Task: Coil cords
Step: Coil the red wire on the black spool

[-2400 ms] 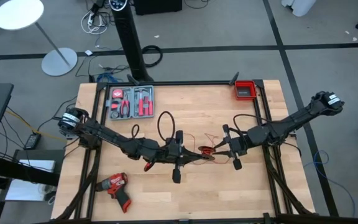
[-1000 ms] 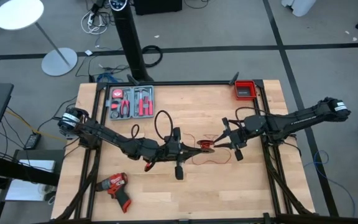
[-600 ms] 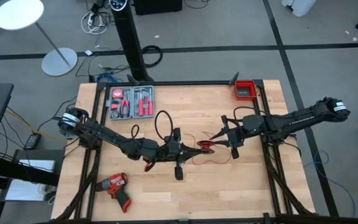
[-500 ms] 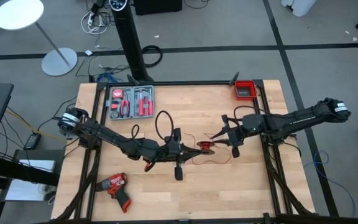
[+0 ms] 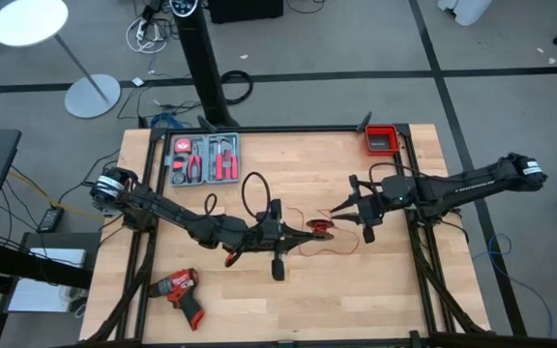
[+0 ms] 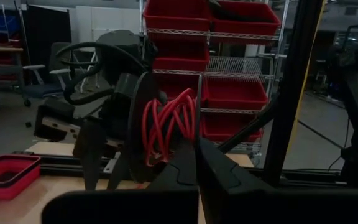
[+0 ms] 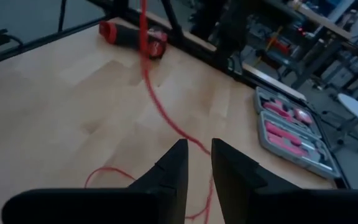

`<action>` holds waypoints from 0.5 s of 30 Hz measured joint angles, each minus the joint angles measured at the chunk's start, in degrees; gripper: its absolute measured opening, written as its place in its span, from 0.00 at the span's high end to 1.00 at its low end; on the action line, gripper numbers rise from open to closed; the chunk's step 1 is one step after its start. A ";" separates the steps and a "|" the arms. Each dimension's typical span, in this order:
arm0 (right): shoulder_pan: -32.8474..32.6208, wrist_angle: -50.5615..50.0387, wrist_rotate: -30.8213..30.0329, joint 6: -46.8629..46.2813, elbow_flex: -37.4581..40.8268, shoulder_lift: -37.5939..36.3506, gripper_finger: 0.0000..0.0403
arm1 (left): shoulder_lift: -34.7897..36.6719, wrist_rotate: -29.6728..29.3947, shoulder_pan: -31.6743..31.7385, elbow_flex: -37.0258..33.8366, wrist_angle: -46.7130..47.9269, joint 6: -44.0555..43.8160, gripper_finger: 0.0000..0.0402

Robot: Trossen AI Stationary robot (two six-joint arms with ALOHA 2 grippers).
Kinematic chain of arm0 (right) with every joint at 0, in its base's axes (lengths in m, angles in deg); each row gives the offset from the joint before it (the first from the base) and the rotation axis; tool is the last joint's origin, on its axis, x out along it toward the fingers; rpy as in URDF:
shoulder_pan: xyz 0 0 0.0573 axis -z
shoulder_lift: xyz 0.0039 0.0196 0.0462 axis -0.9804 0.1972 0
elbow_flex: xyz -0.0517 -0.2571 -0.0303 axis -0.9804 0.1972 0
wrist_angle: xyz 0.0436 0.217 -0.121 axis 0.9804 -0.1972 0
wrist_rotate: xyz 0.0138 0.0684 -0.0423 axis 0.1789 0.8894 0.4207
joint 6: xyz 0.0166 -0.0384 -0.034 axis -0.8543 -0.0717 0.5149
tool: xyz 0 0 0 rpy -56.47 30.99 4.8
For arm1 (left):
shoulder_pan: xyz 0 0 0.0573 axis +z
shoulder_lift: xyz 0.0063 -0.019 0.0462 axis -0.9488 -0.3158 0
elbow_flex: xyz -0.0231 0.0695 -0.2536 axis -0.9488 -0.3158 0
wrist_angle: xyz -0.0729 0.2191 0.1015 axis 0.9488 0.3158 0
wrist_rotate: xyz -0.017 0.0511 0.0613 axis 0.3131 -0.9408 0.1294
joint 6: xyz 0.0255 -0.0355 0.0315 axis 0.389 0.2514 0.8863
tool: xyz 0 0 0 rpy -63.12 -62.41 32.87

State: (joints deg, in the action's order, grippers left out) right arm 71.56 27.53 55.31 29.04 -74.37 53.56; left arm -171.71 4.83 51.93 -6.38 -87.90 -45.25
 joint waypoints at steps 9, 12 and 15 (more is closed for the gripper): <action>-0.22 3.82 0.10 1.98 0.00 4.53 0.83 | 0.00 0.00 0.00 0.00 -0.15 0.24 1.00; -0.35 4.98 -0.14 2.33 0.00 5.32 0.83 | 0.00 0.00 0.00 0.00 -0.10 0.24 1.00; -0.35 5.43 -0.14 2.38 0.00 5.94 0.85 | 0.00 -0.02 0.00 0.00 -0.13 0.28 1.00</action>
State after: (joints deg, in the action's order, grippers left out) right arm 71.21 32.96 55.18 31.41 -74.37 59.50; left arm -171.71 4.80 51.93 -6.38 -88.02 -44.97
